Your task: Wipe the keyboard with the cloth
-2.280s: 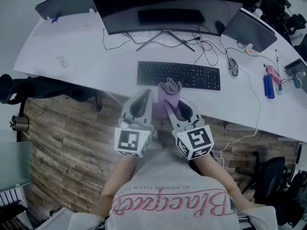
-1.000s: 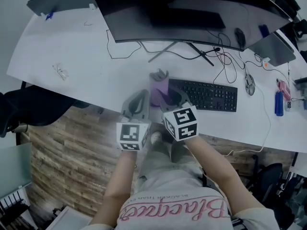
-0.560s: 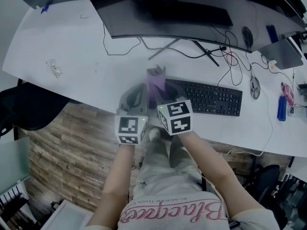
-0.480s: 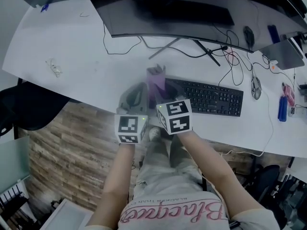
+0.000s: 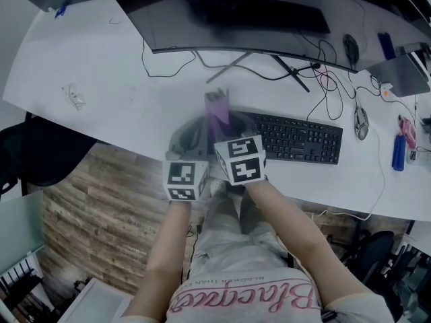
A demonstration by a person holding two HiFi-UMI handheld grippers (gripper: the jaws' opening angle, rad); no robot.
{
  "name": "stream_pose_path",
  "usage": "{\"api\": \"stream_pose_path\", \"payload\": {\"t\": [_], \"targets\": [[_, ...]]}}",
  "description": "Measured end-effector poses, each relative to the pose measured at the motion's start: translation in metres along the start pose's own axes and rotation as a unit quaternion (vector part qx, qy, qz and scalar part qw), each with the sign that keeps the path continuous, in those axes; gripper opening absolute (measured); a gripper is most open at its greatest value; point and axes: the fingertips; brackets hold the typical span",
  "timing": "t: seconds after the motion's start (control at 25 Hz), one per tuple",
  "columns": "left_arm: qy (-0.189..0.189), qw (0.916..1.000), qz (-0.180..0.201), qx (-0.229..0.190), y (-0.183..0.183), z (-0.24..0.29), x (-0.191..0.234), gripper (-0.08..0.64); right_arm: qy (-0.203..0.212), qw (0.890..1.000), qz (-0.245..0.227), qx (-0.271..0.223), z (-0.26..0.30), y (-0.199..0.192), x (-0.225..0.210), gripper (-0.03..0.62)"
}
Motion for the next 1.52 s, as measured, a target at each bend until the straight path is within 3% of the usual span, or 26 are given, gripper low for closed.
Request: {"api": "stream_pose_path", "payload": {"t": [0.56,1.52], "targets": [[0.005,1.0000,-0.005,0.004,0.002,0.015,-0.022,0.005,0.003,1.000,0.010,0.014,-0.010,-0.009,-0.028,0.086],[-0.039,0.9991,-0.002,0.018,0.007,0.066,-0.110,0.005,-0.040,0.999,0.031,0.019,-0.048,-0.037,-0.117,0.086]]}}
Point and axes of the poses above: the fingertips, and each gripper's own axes: z forward along the fingers, x to its left, y out of its top, and after that the axes turned 10 degrees about -y, right-handed
